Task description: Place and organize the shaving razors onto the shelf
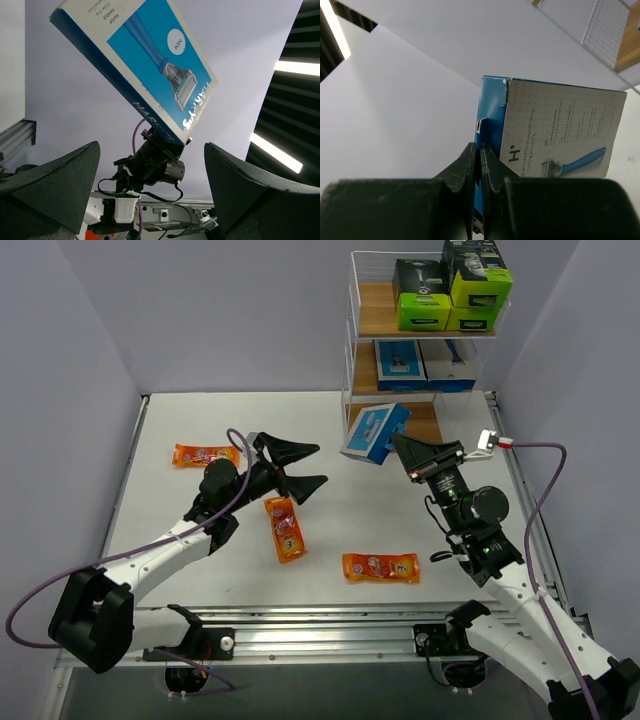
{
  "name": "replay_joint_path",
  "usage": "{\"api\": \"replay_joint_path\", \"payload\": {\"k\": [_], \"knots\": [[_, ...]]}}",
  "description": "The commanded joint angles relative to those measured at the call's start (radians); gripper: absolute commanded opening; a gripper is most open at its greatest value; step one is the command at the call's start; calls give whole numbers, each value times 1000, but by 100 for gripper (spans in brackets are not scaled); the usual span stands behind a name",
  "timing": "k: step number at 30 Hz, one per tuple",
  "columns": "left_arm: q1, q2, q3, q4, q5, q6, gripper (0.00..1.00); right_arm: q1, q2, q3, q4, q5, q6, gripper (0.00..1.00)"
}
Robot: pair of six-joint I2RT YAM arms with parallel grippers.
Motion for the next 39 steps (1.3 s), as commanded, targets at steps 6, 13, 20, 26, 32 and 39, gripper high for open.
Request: {"api": "replay_joint_path", "payload": {"k": [6,13,20,26,32,39], "knots": [[-121,96,120,135,-66,-135,94,136,60,17,256,87,-104,0],[-161,108,148,107,-132,-136,94,170,57,-23,305,92,-108,0],[-205,166,155,125,-176,-147,94,199,58,-53,337,95,-99,0],[-222,220,168,187,-188,-164,94,212,44,-67,334,90,-94,0],[-210,170,96,167,-259,-149,94,218,-34,-89,235,87,-88,0],[-162,90,63,99,-303,-92,84,221,-153,-173,124,79,-51,0]]}}
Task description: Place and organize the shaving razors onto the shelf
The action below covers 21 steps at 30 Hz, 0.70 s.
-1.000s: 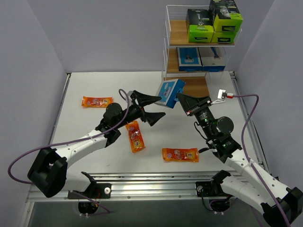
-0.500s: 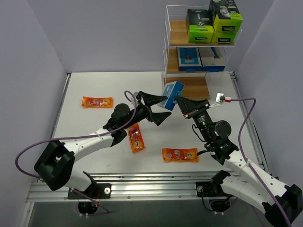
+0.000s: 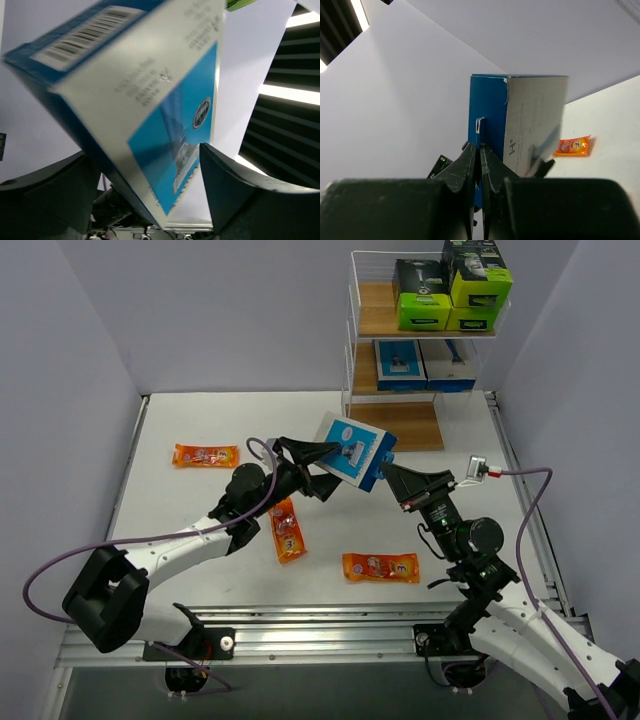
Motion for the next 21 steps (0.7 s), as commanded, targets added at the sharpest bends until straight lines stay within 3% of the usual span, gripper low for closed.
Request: {"api": "replay_joint_path", "payload": {"k": [1,3,7,11,15,17,19,21], "knots": [[27,-67,-1,12,-52,31,79,5,-63,-23,-9,-7,18,0],[33,-87,-9,0,-60,51,71,7,-88,-31,-53,-3,21,0],[41,-101,-14,-5,-63,77,44,8,-95,-47,-86,-19,30,0],[44,-98,-11,14,-46,107,32,8,-83,-55,-109,-16,65,0],[49,-101,-12,31,-39,156,27,8,-51,-48,-116,-25,76,0],[63,-122,-8,2,-36,225,25,8,-33,-35,-138,-25,73,7],[84,-145,2,-82,-28,291,24,8,-29,-11,-161,-25,67,23],[104,-185,34,-197,-20,411,24,10,-35,6,-208,-25,59,31]]}}
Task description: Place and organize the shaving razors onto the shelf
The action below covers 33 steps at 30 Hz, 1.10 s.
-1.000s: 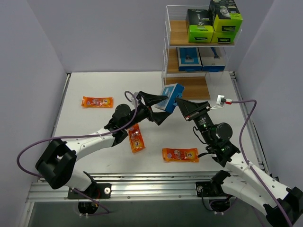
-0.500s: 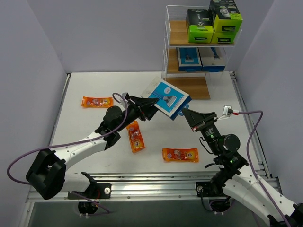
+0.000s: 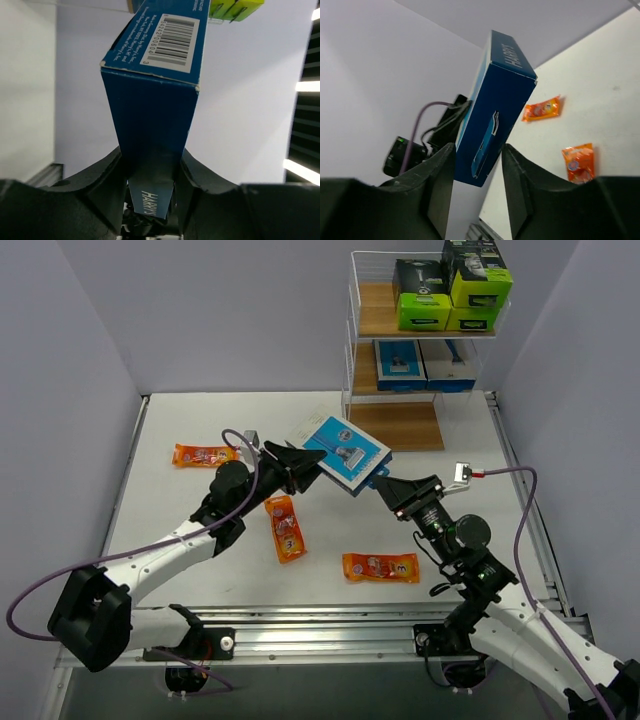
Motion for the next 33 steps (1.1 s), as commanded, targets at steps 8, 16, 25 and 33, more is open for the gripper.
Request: {"api": "replay_joint_path", "payload": {"k": [8,16,25,33], "knots": [[124,-180,124,-292,12,387,22,9,-34,62,-94,-11,-3,61],[128,-152,112,-256,52,355,23,14,49,81,-43,-81,7,65],[124,-142,105,-216,83,334,23,21,122,92,18,-94,0,66],[117,-118,92,-180,115,305,23,31,200,91,143,-117,23,66]]}}
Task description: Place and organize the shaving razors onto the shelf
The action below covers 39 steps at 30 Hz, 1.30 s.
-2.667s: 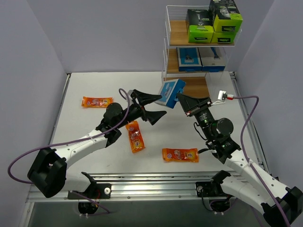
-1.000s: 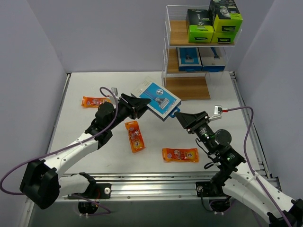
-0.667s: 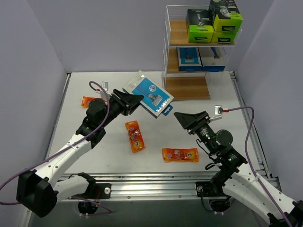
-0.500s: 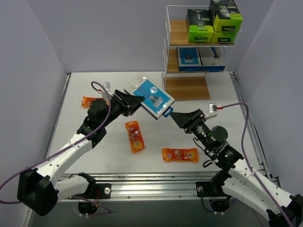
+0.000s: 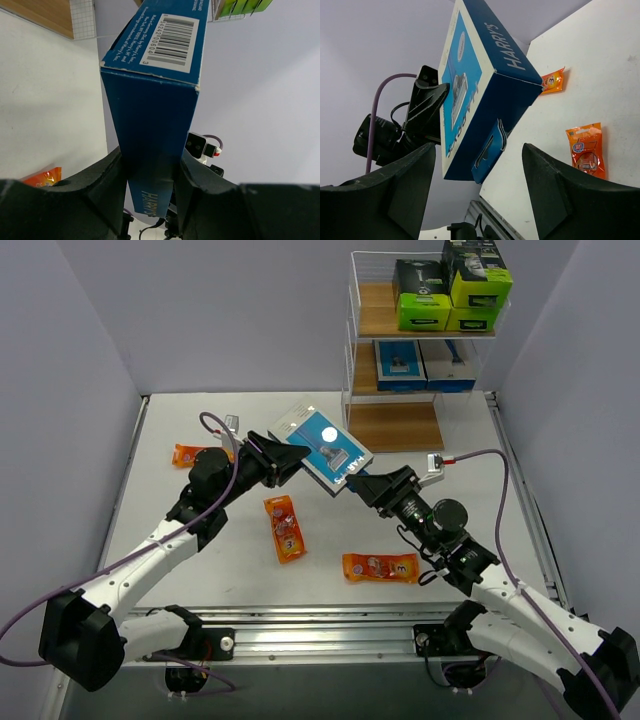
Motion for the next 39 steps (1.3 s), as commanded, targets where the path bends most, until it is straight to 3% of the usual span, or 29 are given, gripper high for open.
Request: {"api": "replay_joint_path", "payload": {"k": [1,10,15,28,33,38,39], "knots": [[-6,-2,3,112,27,-25,23,11,22,41,138,-27,20,65],[-11,-1,-12,143,36,-33,23,17,50,29,210,-29,46,59],[-14,2,-16,157,42,-31,23,17,44,9,236,-21,67,47],[-26,18,-21,187,69,-31,27,18,48,-20,274,-12,105,44],[-31,24,-23,187,76,-30,29,18,47,-31,285,-9,116,23],[-28,22,-30,168,73,-7,44,17,21,-34,259,10,121,4],[-26,27,-32,167,71,1,51,17,16,-37,257,17,130,0]]}}
